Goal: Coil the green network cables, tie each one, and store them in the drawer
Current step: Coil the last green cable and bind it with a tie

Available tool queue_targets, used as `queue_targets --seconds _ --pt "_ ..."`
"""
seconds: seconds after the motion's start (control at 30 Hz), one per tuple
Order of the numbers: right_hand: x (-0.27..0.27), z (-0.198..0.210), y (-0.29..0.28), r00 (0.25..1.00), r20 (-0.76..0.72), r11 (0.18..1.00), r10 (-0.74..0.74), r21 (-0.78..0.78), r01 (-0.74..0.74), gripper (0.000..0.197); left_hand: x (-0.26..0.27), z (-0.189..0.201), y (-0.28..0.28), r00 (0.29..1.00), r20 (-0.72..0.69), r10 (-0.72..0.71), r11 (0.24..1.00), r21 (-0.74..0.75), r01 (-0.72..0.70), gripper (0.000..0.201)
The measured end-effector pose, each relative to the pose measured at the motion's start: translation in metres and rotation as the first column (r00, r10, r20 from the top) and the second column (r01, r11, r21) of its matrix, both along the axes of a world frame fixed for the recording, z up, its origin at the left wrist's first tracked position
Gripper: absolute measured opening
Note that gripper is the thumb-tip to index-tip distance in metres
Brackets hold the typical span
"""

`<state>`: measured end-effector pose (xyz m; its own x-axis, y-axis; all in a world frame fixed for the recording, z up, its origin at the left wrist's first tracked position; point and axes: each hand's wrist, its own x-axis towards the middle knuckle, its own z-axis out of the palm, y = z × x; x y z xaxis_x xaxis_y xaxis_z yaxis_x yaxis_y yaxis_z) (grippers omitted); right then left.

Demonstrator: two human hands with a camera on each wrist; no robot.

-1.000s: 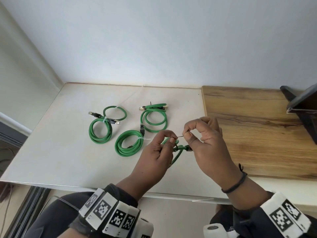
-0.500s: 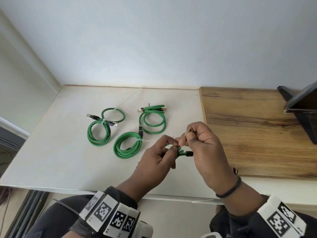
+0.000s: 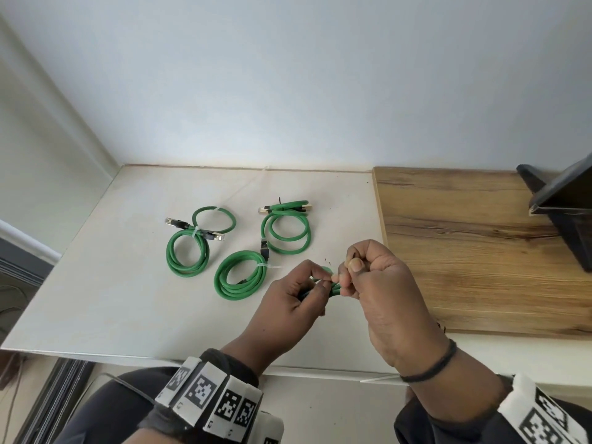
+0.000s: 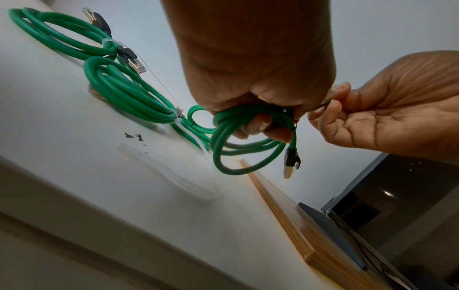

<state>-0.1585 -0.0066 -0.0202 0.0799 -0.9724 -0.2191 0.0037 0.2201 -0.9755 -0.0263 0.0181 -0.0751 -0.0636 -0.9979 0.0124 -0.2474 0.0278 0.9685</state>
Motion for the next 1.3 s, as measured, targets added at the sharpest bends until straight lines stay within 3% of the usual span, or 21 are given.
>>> queue_targets --seconds 0.33,0.53,0.67,0.73,0.8,0.87,1.03,1.13,1.2,1.3 --pt "0.002 0.004 0.003 0.999 -0.036 1.0 -0.009 -0.001 0.009 0.036 0.003 -0.006 -0.002 1.0 -0.026 -0.008 1.0 -0.011 0.008 0.011" --pt "-0.003 0.005 -0.008 0.994 -0.052 0.994 0.101 -0.024 -0.102 0.029 0.007 -0.003 -0.003 0.999 -0.018 0.045 0.999 -0.002 -0.045 0.011" --pt "-0.015 0.012 -0.018 0.98 0.1 0.98 0.17 0.087 -0.179 0.018 0.006 -0.003 -0.001 0.998 0.037 0.05 0.999 -0.01 -0.049 0.009" --pt "-0.021 0.015 -0.022 0.981 0.122 0.974 0.15 0.151 -0.168 0.025 0.005 -0.003 0.0 0.994 0.097 0.052 0.998 -0.026 -0.049 0.007" --pt "-0.026 0.015 -0.026 0.988 0.036 0.97 0.15 0.188 -0.154 0.038 0.004 -0.001 0.001 0.985 0.167 0.043 0.998 -0.053 -0.035 0.01" --pt "-0.03 0.012 -0.027 0.963 -0.12 0.948 0.241 0.241 -0.207 0.043 0.003 0.001 0.001 0.97 0.24 0.031 0.995 -0.102 -0.006 0.008" --pt "-0.029 0.007 -0.021 0.863 -0.245 0.86 0.441 0.389 -0.329 0.021 0.001 0.006 0.0 0.923 0.381 0.046 0.975 -0.22 0.042 0.006" --pt "-0.026 0.008 -0.021 0.814 -0.29 0.824 0.503 0.446 -0.35 0.028 0.001 0.006 -0.001 0.897 0.44 0.046 0.97 -0.235 0.065 0.007" --pt "-0.02 0.009 -0.019 0.829 -0.235 0.792 0.508 0.506 -0.342 0.033 0.001 0.004 0.0 0.886 0.461 0.044 0.969 -0.234 0.074 0.006" --pt "-0.011 0.008 -0.015 0.901 -0.156 0.822 0.406 0.493 -0.285 0.031 -0.002 0.003 0.001 0.918 0.393 0.054 0.978 -0.205 0.03 0.005"
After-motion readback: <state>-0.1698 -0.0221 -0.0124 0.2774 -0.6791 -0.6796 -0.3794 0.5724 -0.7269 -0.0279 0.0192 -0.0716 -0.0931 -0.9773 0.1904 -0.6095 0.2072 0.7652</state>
